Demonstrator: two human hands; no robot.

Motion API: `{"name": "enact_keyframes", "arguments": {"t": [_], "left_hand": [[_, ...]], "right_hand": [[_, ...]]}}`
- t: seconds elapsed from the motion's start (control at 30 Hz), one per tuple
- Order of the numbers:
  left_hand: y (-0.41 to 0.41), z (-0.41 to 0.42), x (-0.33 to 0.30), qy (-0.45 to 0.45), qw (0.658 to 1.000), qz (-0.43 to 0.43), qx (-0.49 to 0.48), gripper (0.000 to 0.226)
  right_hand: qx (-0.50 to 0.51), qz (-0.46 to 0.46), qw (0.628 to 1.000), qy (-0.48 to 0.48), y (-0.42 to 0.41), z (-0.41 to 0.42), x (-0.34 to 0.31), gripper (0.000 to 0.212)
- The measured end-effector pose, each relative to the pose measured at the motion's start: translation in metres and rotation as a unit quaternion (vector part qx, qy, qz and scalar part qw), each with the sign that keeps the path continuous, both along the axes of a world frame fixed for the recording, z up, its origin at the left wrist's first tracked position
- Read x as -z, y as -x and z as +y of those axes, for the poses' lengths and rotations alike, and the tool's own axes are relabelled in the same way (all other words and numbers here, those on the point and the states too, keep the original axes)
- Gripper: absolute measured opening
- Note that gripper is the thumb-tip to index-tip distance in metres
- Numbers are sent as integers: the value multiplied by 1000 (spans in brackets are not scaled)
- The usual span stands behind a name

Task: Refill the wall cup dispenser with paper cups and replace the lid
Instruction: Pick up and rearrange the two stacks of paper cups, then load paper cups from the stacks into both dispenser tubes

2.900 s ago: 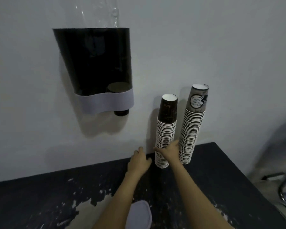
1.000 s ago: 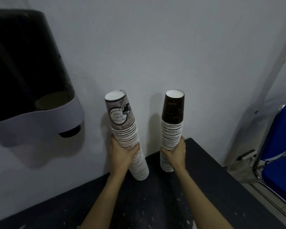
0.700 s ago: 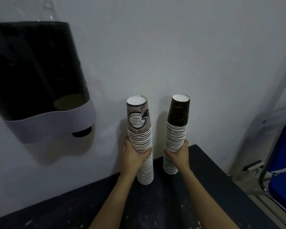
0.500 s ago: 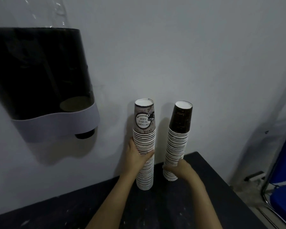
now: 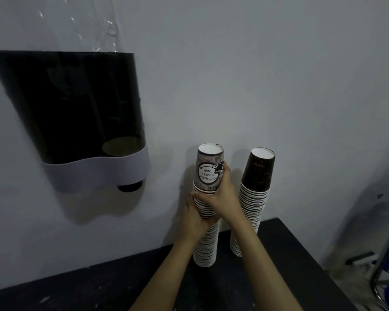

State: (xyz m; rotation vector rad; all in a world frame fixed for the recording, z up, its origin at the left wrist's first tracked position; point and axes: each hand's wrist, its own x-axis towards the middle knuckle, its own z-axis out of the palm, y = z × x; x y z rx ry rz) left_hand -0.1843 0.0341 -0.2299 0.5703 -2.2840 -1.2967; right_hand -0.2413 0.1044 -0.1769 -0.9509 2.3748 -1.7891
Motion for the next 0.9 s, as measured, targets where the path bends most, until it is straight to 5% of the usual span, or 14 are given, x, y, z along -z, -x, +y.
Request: {"name": "enact_keyframes", "arguments": {"t": [0.33, 0.53, 0.7, 0.8, 0.9], "left_hand": [[-2, 2, -1, -12, 1000, -19, 5, 94], [-10, 1, -22, 31, 992, -125, -5, 134], [-30, 4, -70, 47, 986, -157, 0, 123], [-54, 12, -101, 133, 990, -31, -47, 89], [-86, 25, -140, 57, 968, 217, -110, 63]], "right_hand": [[40, 16, 996, 75, 3, -4, -24, 68], [40, 45, 995, 81, 0, 4, -66, 73], [51, 71, 994, 72, -14, 25, -99, 79], [48, 107, 993, -27, -29, 43, -118, 84], [7, 140, 971, -193, -53, 68, -145, 82]]}}
